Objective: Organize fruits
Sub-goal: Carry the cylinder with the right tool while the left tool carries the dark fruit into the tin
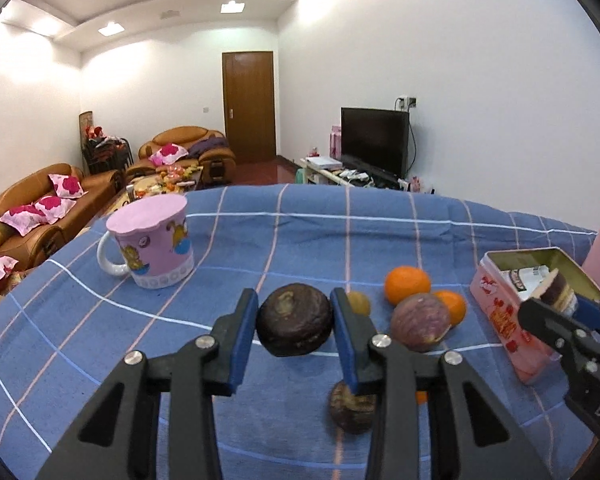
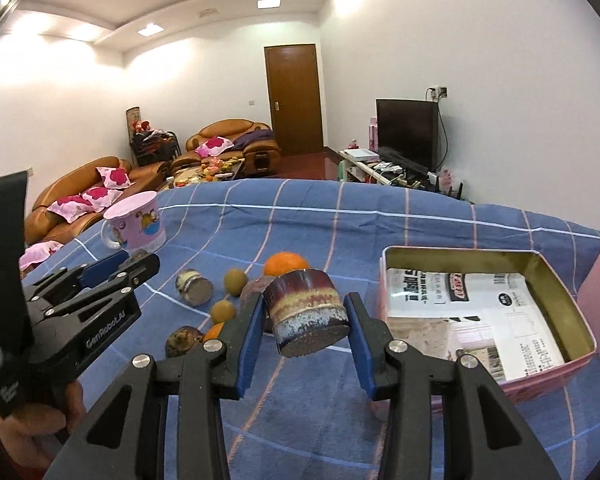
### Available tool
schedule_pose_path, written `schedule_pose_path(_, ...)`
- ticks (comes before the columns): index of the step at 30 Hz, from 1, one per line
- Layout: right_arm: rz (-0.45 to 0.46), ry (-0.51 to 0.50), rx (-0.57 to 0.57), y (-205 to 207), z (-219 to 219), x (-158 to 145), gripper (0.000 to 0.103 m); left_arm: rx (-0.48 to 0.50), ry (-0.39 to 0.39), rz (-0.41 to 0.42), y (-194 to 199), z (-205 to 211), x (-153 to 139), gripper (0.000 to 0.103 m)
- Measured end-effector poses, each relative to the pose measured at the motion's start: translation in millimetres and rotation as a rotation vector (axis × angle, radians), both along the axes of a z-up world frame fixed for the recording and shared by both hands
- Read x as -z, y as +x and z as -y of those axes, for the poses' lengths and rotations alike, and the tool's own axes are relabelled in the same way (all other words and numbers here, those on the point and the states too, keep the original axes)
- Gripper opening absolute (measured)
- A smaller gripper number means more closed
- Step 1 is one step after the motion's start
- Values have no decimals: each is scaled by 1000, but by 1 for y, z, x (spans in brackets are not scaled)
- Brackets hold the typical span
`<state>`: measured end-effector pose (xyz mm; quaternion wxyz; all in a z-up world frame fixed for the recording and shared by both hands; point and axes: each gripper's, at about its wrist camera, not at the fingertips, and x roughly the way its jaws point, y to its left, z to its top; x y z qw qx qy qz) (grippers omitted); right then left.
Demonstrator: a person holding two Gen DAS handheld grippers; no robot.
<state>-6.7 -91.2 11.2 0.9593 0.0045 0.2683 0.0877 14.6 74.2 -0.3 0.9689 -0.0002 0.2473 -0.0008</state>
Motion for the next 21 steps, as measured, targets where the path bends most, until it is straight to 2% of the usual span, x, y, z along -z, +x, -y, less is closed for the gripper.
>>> schedule_pose_path(21,22,-18,123,-5,67,-3,43,102,27,35,-13,81,-4,39)
